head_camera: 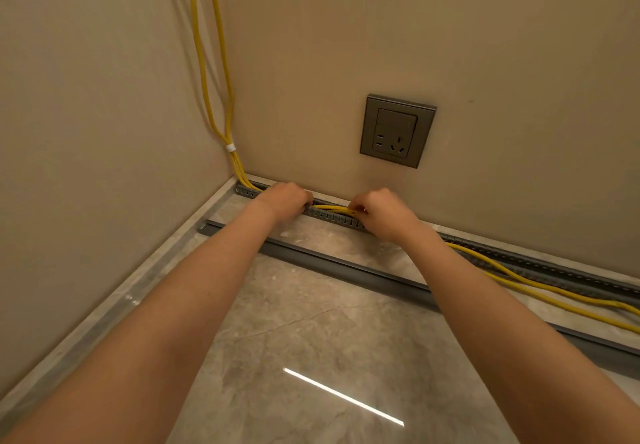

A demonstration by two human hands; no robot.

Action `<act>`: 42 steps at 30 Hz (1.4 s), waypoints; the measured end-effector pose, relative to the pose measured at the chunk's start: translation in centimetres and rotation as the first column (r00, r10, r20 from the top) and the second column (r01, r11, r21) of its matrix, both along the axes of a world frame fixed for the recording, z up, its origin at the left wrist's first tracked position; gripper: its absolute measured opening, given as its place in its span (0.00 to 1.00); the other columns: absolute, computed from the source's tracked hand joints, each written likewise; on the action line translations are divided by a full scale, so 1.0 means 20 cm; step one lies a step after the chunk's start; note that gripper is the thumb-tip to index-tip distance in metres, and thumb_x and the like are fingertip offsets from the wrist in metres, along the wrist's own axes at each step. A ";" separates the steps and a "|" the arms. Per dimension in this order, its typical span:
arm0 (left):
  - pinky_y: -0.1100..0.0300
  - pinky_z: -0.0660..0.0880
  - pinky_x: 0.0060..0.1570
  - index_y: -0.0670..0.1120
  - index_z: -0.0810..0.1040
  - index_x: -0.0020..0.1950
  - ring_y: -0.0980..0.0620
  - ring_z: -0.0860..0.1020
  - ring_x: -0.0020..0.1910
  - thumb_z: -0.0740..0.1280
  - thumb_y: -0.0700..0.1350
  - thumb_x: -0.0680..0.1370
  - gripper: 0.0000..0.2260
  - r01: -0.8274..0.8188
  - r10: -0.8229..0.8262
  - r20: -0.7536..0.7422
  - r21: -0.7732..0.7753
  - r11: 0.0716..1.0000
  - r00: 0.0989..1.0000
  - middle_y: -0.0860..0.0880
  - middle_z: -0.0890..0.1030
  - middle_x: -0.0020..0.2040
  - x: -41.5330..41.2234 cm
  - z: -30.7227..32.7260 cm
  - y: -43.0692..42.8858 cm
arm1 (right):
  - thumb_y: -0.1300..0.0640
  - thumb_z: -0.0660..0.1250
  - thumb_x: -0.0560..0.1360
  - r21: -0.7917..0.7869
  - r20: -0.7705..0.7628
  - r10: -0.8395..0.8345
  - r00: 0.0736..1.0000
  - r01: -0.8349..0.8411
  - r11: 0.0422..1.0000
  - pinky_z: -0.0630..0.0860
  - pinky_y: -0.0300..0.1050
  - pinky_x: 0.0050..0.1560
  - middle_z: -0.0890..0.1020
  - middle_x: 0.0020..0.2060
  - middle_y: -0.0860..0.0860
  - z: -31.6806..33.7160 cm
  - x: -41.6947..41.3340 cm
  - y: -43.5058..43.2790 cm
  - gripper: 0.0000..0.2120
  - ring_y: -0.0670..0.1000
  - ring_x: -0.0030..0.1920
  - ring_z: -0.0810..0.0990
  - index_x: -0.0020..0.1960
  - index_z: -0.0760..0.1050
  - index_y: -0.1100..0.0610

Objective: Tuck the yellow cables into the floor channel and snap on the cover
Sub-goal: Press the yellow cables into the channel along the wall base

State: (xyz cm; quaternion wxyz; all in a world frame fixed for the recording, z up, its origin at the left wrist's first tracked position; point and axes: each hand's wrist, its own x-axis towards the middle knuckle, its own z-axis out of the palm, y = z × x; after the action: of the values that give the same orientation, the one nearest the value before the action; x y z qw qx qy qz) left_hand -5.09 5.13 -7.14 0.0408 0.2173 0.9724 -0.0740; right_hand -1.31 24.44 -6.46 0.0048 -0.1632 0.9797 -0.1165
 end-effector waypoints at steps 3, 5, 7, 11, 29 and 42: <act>0.51 0.74 0.52 0.48 0.73 0.64 0.40 0.78 0.56 0.58 0.42 0.80 0.13 0.030 -0.031 0.023 0.013 0.999 0.999 0.41 0.79 0.59 0.03 0.03 0.02 | 0.66 0.58 0.76 0.130 0.000 0.027 1.000 -0.027 0.991 0.76 0.49 0.48 0.81 0.54 0.58 -0.02 0.02 -0.02 0.16 0.60 0.52 0.79 0.59 0.78 0.57; 0.52 0.74 0.52 0.49 0.73 0.65 0.40 0.78 0.57 0.59 0.44 0.80 0.14 0.064 -0.064 -0.026 -0.005 0.998 0.998 0.41 0.79 0.59 0.05 0.04 0.06 | 0.66 0.58 0.76 0.157 0.003 0.035 0.999 -0.035 0.987 0.73 0.49 0.46 0.77 0.58 0.57 -0.05 0.04 -0.02 0.17 0.61 0.55 0.77 0.63 0.75 0.57; 0.51 0.75 0.52 0.47 0.76 0.63 0.40 0.78 0.56 0.59 0.45 0.80 0.13 0.097 -0.095 -0.058 0.022 0.995 0.994 0.41 0.80 0.58 0.08 0.03 0.13 | 0.64 0.58 0.78 0.157 -0.021 0.034 0.999 -0.030 0.987 0.69 0.48 0.47 0.71 0.59 0.58 -0.06 0.06 -0.01 0.17 0.61 0.55 0.74 0.65 0.74 0.56; 0.50 0.75 0.51 0.43 0.79 0.58 0.39 0.79 0.54 0.60 0.44 0.79 0.12 0.110 -0.110 -0.010 0.082 0.991 0.994 0.39 0.81 0.55 0.12 0.00 0.26 | 0.59 0.56 0.79 0.199 -0.075 0.052 0.996 -0.037 0.979 0.66 0.48 0.55 0.70 0.58 0.57 -0.06 0.06 0.01 0.18 0.59 0.59 0.68 0.66 0.73 0.51; 0.50 0.74 0.57 0.48 0.75 0.62 0.42 0.76 0.58 0.61 0.39 0.78 0.14 0.040 -0.043 0.024 0.136 0.990 0.999 0.43 0.77 0.60 0.14 0.03 0.35 | 0.62 0.63 0.76 -0.041 0.055 -0.203 0.978 0.205 0.978 0.76 0.49 0.57 0.82 0.56 0.57 -0.02 0.20 0.32 0.13 0.58 0.56 0.79 0.59 0.78 0.58; 0.49 0.75 0.51 0.40 0.79 0.58 0.39 0.78 0.55 0.59 0.39 0.79 0.12 0.199 -0.196 -0.050 0.058 0.978 0.979 0.40 0.79 0.56 0.22 -0.01 0.60 | 0.57 0.56 0.79 0.150 -0.100 -0.120 0.988 0.134 0.980 0.68 0.49 0.57 0.71 0.58 0.57 -0.09 0.28 0.38 0.18 0.58 0.60 0.69 0.67 0.71 0.54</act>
State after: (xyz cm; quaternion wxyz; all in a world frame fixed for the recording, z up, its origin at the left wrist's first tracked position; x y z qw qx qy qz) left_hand -0.75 17.11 -7.32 0.0051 0.3123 0.9485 -0.0521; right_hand 4.35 32.04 -8.19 -0.0343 -0.1046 0.9934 -0.0321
